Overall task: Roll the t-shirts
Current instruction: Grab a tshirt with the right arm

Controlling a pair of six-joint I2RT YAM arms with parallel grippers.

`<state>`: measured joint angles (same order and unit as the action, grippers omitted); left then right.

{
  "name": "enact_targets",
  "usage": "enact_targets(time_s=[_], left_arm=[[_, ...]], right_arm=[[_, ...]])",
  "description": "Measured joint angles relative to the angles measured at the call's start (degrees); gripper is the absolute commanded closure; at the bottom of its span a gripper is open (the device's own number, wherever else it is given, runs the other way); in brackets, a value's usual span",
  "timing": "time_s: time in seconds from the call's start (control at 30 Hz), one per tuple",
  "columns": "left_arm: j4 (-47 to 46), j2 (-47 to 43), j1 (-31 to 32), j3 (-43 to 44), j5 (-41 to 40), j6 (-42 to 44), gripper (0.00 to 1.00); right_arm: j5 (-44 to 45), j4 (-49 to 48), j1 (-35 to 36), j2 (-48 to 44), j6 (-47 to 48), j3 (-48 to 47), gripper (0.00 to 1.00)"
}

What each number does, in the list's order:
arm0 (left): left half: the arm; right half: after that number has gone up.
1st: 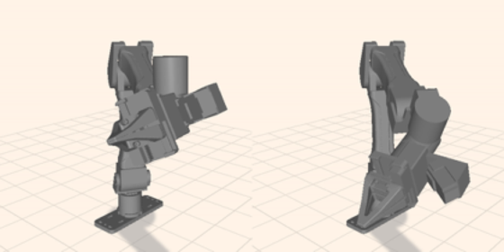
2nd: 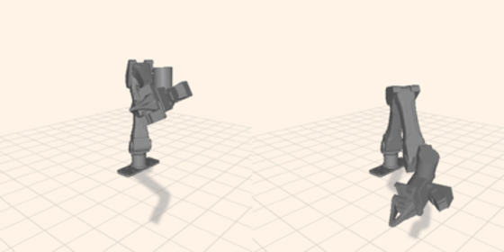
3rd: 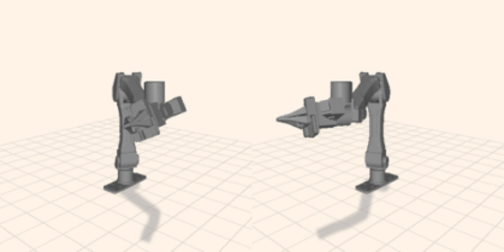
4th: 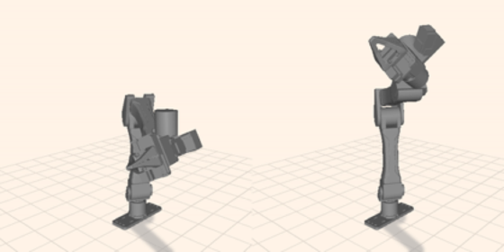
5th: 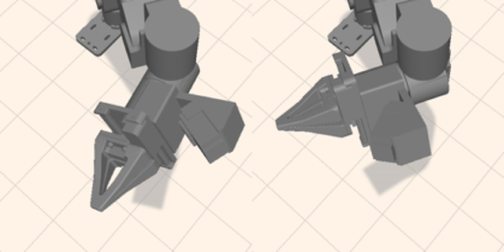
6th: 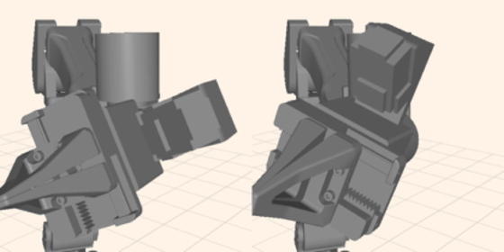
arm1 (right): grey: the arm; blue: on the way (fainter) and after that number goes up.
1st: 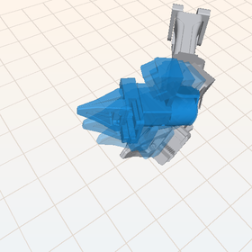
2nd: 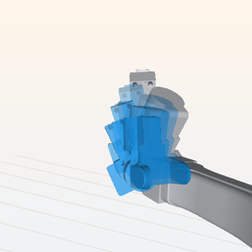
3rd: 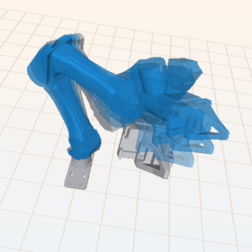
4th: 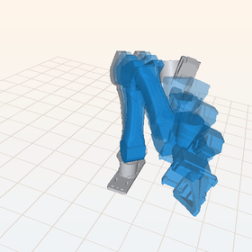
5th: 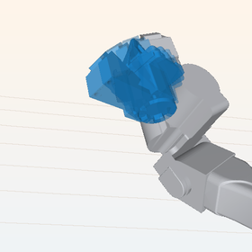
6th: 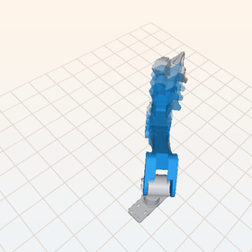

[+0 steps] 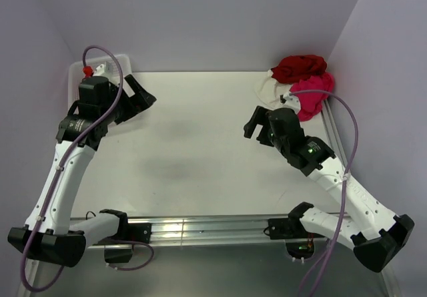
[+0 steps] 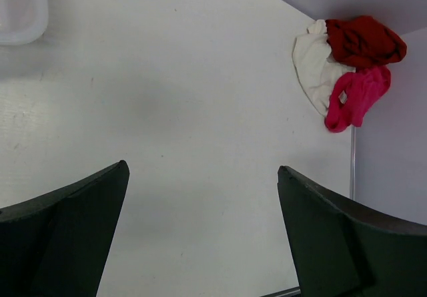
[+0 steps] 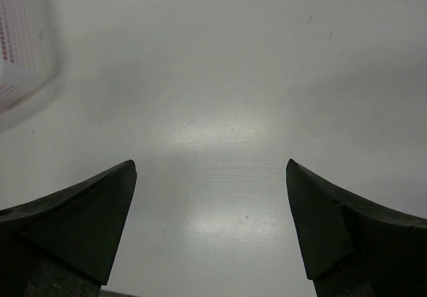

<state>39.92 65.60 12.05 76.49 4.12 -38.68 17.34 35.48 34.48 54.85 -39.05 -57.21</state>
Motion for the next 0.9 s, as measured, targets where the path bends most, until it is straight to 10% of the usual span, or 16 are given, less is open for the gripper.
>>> enact_targets(time_s=[0.5,0.9], left_arm=[[2.93,10.86,-0.24,3.48,12.09,-5.38,0.01],[1.86,10.40,-0.24,-1.62,16.94,-6.80,0.01]], right_arm=[[-0.98,-4.72,-30.95,33.24,-5.01,-14.67,0.02],[-3.82,-7.63,-36.54,62.14,-15.39,-41.40,0.07]])
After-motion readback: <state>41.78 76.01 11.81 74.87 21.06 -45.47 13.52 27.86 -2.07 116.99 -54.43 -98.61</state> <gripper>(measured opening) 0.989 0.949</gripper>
